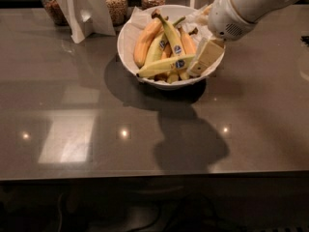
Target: Pick banana from white bowl
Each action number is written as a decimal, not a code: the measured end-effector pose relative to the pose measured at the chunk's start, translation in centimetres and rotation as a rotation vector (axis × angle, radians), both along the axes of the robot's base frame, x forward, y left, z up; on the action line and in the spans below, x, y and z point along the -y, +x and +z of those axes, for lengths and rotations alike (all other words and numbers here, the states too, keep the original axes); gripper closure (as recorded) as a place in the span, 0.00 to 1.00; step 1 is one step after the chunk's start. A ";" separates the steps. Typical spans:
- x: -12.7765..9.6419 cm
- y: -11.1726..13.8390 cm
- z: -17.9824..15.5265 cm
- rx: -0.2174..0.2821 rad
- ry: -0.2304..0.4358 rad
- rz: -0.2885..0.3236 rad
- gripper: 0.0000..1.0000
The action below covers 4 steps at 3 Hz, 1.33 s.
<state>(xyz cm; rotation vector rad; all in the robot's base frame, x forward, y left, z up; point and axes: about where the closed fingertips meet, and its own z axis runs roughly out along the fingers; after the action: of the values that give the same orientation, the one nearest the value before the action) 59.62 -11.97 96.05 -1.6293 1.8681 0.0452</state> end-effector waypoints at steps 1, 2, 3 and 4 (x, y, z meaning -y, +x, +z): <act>-1.5 0.9 -1.1 -0.012 0.041 0.024 0.36; -2.4 1.5 -2.2 -0.025 0.063 0.041 0.33; -3.1 1.9 -3.3 -0.033 0.075 0.057 0.31; -3.8 2.3 -4.2 -0.036 0.079 0.074 0.33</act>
Offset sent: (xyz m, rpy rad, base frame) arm 0.0217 0.0326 -0.0354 0.0914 0.0375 0.0562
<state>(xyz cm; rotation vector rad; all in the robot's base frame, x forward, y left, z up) 61.89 -8.22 91.83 -1.6520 1.8089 0.1786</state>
